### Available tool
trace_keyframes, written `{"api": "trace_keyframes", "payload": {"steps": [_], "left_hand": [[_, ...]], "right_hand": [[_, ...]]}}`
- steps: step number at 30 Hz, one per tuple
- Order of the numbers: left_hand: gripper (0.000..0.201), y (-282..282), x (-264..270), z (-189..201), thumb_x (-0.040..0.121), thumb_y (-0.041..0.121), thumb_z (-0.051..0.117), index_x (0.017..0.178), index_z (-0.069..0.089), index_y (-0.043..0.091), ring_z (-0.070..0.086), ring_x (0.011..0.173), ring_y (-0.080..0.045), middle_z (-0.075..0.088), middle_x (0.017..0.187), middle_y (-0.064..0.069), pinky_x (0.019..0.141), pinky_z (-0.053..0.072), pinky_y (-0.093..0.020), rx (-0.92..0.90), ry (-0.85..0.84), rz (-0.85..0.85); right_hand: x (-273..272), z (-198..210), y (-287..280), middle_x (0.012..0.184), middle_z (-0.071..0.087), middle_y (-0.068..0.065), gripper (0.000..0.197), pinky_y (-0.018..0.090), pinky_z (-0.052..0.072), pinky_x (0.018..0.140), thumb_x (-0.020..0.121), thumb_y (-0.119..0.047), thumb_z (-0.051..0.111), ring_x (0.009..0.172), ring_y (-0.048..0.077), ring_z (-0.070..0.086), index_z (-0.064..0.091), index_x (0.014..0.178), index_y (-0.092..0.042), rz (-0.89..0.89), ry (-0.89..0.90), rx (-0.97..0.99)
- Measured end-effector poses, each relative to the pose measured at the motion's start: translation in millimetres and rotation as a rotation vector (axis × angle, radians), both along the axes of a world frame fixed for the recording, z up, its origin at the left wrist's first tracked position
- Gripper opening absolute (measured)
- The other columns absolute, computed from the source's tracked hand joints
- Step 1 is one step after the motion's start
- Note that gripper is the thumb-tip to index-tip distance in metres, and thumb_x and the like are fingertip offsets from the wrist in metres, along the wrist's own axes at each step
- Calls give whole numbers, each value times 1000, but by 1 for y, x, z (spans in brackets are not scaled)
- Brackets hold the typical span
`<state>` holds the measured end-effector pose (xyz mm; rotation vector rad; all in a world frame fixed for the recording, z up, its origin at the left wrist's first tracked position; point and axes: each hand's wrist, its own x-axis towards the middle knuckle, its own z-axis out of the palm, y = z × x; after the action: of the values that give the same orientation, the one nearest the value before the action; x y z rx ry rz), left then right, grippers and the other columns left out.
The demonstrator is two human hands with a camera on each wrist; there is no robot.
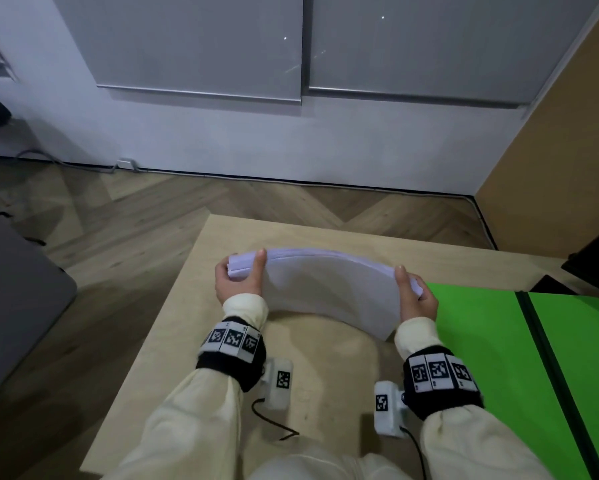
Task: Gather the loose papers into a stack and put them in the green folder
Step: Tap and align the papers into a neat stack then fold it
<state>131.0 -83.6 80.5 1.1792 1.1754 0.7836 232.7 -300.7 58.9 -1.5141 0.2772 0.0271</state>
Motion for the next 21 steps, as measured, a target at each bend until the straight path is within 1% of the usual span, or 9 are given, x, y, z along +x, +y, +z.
{"api": "trace_keyframes", "payload": {"steps": [5,6,8,11,13,15,17,19,21], "left_hand": [[56,1,13,0,65,41,79,107,59,10,63,99,-25,66,109,-8,88,46,-25,-49,-18,58],[54,2,14,-1,65,43,79,105,59,11,61,94,-24,65,106,-5,87,45,-24,-61,2,59],[44,5,15,-4,67,43,77,93,56,14,53,85,-21,60,89,0,81,40,-21,-96,34,101],[38,9,16,-5,70,40,76,89,52,16,48,83,-17,54,88,2,82,41,-21,-84,55,109],[41,15,16,-11,70,41,76,96,59,14,49,84,-16,55,93,0,86,42,-22,-64,72,94],[41,23,12,-21,70,42,75,93,61,11,50,83,-18,58,93,-2,85,44,-24,-70,68,91],[32,29,10,-27,74,37,74,85,57,13,49,81,-17,56,88,-4,76,43,-20,-24,7,43],[25,33,8,-28,77,27,73,87,56,12,49,82,-15,56,84,-4,62,43,-7,42,-53,-68],[31,33,6,-23,74,24,76,96,57,12,53,86,-14,60,83,2,63,44,0,58,-94,-228]], "right_hand": [[1,11,4,63,53,0,21,9,36,38,84,-15,59,56,8,52,60,63,-20,-51,-17,34],[1,11,4,67,56,-1,18,7,37,38,82,-13,58,61,8,53,62,66,-21,-40,-39,37],[0,9,3,82,62,0,8,7,42,54,77,-18,57,81,14,53,65,77,-20,-30,-72,56],[0,3,1,104,61,2,25,19,43,75,73,-36,61,97,17,53,62,92,-20,-28,-67,59],[-4,1,0,107,59,-1,33,7,43,74,70,-45,66,96,14,54,59,94,-23,16,-72,41],[-10,-2,-1,103,59,-10,58,8,43,77,55,-56,70,100,10,56,59,102,-25,119,-93,7],[-12,-4,-5,97,56,-21,88,3,45,74,41,-68,74,94,-8,58,56,114,-22,222,-119,-46],[-12,-9,-8,102,61,-13,79,3,48,77,52,-53,80,83,-20,57,57,116,-15,287,-89,-103],[-11,-13,-7,106,65,8,54,21,51,79,68,-21,80,88,7,63,60,114,0,234,3,-212]]}}
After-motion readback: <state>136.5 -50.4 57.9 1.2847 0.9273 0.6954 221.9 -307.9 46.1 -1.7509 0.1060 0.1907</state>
